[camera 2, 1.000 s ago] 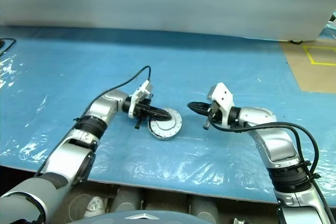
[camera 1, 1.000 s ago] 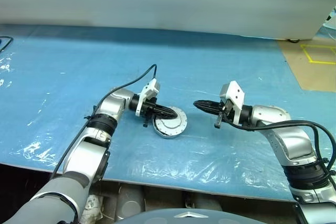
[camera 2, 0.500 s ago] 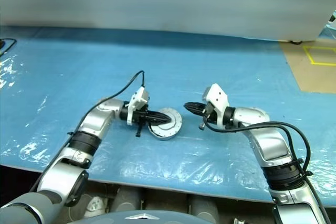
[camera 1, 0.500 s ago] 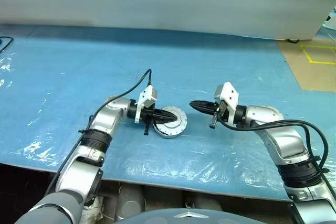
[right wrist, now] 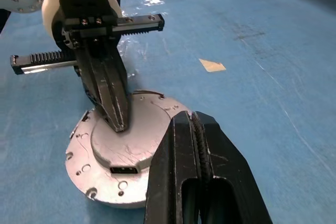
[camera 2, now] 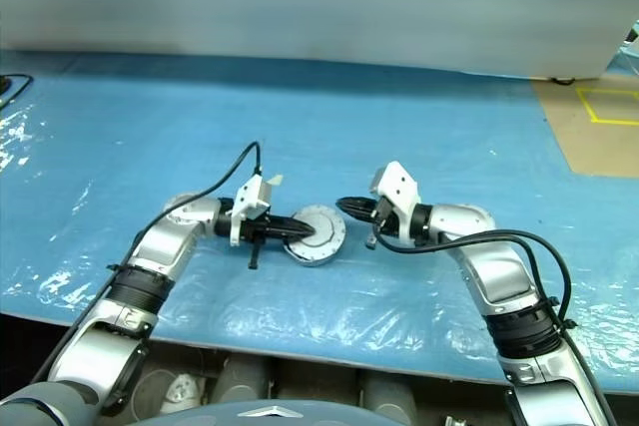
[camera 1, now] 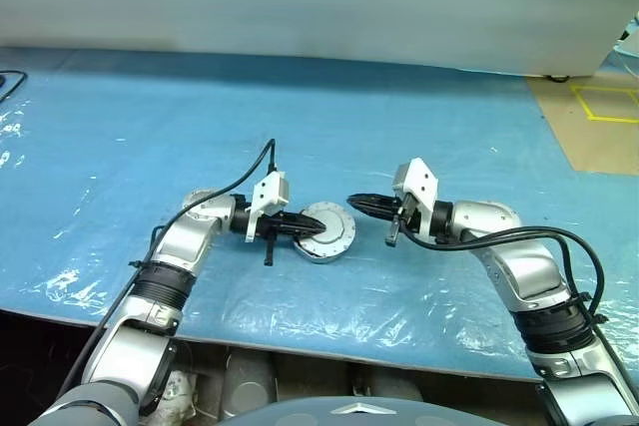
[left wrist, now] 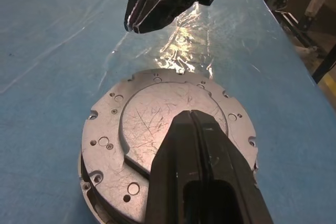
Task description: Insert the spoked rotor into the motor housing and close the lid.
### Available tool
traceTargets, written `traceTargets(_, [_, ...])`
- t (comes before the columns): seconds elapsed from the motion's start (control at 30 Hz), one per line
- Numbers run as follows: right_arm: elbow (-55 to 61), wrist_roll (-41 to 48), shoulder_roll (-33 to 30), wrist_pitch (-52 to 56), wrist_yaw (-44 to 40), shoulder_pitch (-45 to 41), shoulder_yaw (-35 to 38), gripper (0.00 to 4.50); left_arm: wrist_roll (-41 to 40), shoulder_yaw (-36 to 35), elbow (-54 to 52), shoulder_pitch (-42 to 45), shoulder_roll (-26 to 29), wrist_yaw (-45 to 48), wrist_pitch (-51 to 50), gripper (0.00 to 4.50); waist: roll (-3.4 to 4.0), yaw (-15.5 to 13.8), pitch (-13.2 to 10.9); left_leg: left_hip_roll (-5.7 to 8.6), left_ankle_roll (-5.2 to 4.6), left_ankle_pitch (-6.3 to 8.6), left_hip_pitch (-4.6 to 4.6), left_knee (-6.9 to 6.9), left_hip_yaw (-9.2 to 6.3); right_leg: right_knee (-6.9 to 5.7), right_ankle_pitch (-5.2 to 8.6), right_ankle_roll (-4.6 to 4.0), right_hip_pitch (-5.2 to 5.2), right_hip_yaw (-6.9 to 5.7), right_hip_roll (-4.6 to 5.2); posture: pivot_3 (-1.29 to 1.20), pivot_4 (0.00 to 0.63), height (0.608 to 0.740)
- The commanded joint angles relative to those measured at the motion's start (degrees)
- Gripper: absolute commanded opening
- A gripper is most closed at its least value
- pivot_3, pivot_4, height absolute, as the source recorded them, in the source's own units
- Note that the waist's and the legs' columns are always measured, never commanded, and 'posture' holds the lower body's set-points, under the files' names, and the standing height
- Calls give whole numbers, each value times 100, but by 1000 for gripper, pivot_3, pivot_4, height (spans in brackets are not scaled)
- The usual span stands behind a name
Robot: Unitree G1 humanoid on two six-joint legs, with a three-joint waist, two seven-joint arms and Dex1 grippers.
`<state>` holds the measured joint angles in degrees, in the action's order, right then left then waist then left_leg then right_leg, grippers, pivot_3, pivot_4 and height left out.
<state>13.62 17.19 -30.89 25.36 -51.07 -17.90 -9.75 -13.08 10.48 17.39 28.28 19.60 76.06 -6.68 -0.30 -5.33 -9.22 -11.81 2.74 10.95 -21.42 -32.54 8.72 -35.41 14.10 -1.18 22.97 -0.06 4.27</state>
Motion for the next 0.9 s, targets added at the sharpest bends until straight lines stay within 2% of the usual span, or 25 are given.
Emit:
traceTargets(0.03, [105,35,106,-61,-37,-185,-83,0,-304,-289,-258,-96,-58,-281,73,29,0,3,0,0,0,0,-1,0,0,0,0,0,1,0,0,0,150,740])
traceTargets(0.07, [86,30,141,-60,-41,-217,-117,0,-390,-371,-356,-128,-55,-350,83,29,0,4,0,-1,0,0,-3,0,0,0,0,0,3,0,-1,0,150,740])
traceTargets(0.17, [22,4,219,-92,-107,-291,-240,635,-657,-586,-799,-327,41,-513,-71,0,0,27,-1,-2,0,0,-10,3,0,0,0,0,11,-1,-3,0,150,740])
traceTargets(0.53, [-388,-319,411,-339,-353,-474,-790,4367,-1254,-1017,-2627,-1737,672,-1050,-624,0,1,144,-1,-2,1,1,-17,14,0,10,0,0,19,-6,-5,0,150,740])
traceTargets(0.57, [-446,-365,445,-366,-334,-489,-816,4466,-1279,-1046,-2706,-1851,702,-1105,-636,0,1,146,-1,-4,2,1,-16,14,0,9,0,0,19,-6,-6,0,150,740])
traceTargets(0.9, [-928,-774,713,-583,-274,-604,-1069,4466,-1246,-1510,-2925,-2815,987,-1555,-262,0,1,153,-1,-4,2,1,-14,11,2,9,0,0,18,-3,-7,0,150,740])
